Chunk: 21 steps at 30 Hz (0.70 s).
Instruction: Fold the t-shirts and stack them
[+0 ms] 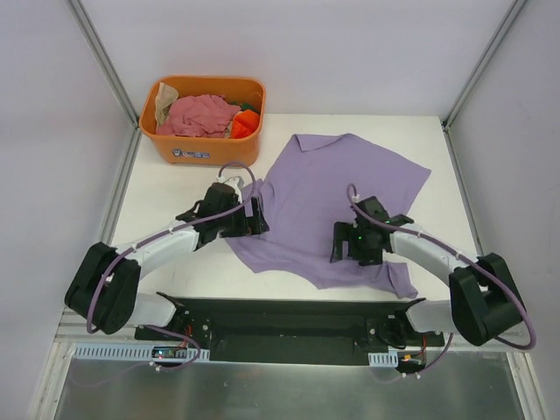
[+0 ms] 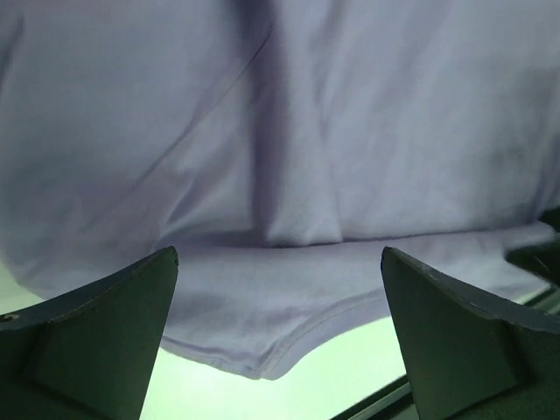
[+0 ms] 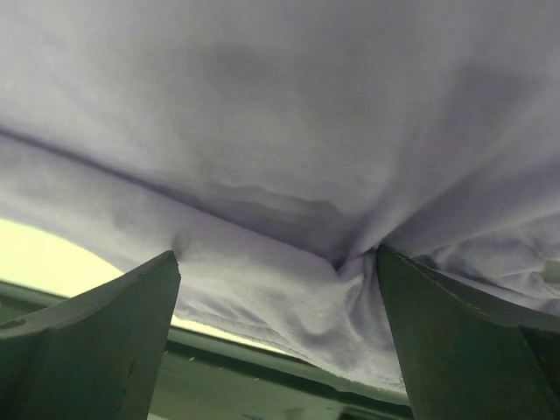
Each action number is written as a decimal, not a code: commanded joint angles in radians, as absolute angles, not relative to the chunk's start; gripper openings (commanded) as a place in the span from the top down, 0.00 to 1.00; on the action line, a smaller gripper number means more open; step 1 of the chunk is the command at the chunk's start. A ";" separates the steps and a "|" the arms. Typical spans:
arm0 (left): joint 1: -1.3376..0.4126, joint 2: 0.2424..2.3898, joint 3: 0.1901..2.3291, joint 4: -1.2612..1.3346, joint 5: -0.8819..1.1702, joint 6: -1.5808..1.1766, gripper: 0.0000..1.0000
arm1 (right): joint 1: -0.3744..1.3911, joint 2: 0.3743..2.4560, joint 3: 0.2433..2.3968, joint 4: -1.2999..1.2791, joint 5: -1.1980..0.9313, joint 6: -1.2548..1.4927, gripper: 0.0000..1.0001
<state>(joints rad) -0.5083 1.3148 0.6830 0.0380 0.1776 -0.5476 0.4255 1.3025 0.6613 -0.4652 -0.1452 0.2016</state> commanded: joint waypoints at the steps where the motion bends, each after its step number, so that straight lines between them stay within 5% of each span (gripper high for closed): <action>1: -0.476 1.376 0.664 0.003 0.083 -0.633 0.01 | 0.616 1.377 0.718 -0.442 -0.219 0.343 0.04; 9: -0.279 1.394 0.712 -0.107 -0.031 -0.630 0.01 | 0.958 1.707 1.032 -0.281 -0.396 0.368 0.01; 12: -0.227 1.430 0.741 -0.147 -0.002 -0.635 0.01 | 0.983 1.668 1.074 -0.215 -0.374 0.339 0.01; 16: -0.225 1.396 0.744 -0.149 0.035 -0.635 0.01 | 0.913 1.513 1.031 -0.273 -0.224 0.235 0.04; 21: -0.236 1.356 0.741 -0.173 0.123 -0.623 0.01 | 0.606 1.462 0.989 -0.341 -0.155 0.141 0.04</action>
<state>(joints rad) -0.2226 1.4151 0.7158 -0.1226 0.0502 -0.6224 0.8028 1.5013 1.0168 -0.2859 -0.2741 0.2432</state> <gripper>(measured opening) 0.990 0.966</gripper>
